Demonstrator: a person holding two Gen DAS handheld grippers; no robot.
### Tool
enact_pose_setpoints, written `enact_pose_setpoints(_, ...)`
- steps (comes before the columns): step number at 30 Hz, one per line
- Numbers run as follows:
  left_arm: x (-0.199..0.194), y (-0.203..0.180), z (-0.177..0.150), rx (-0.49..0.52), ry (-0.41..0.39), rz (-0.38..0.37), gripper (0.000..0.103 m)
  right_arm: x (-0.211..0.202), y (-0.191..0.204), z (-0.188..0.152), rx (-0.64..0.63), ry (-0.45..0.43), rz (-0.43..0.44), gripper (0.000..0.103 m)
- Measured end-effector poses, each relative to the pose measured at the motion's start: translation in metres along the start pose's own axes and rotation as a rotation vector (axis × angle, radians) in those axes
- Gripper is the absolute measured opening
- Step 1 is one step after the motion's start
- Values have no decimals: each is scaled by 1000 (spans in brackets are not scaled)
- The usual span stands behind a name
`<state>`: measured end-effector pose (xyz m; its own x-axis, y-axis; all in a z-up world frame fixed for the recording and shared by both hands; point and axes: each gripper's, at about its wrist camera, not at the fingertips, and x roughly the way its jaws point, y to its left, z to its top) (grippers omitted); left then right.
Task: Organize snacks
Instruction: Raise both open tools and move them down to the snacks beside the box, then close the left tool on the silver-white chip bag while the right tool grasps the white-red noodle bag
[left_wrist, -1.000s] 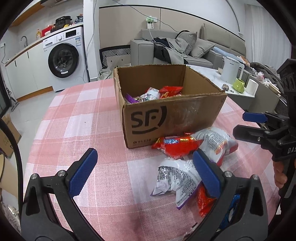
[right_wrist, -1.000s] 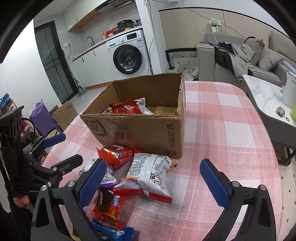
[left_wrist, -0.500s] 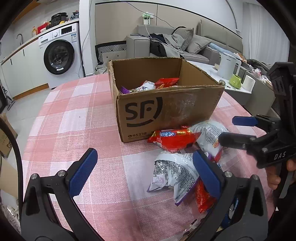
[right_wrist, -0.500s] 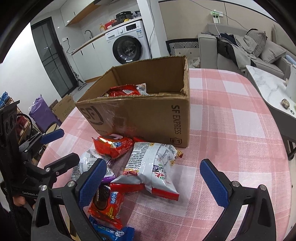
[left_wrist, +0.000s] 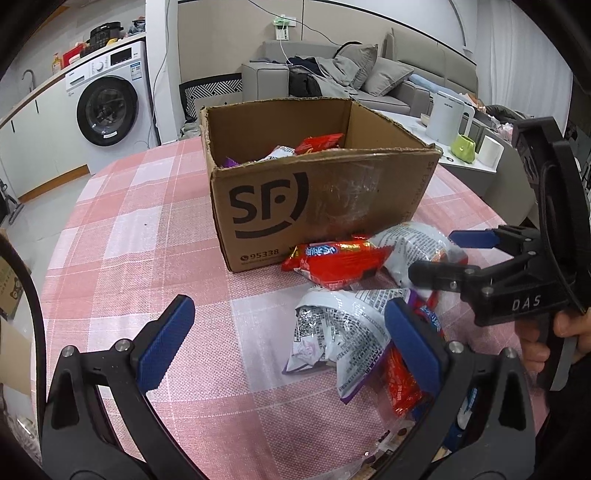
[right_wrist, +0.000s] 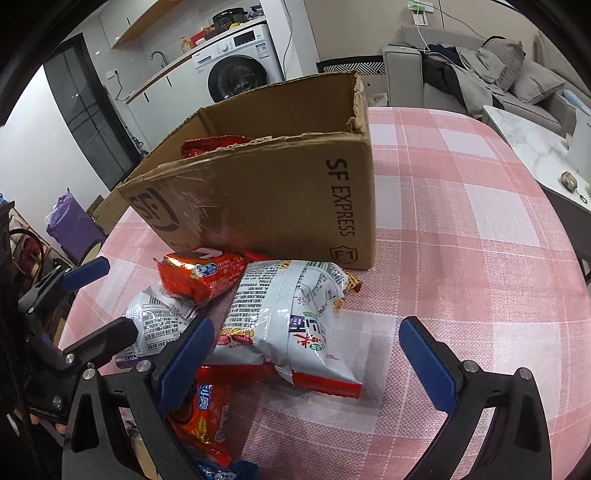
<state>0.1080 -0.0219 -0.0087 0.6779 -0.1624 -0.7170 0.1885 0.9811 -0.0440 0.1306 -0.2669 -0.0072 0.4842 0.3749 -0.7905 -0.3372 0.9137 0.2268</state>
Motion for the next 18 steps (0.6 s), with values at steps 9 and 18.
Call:
enact_pose_setpoints(9, 10, -5, -3, 16, 31, -36, 102, 4, -4, -3, -11, 5, -11, 91)
enact_pose_setpoints(18, 24, 1, -6, -35, 59, -120, 102, 12, 3, -8, -36, 1, 27, 75)
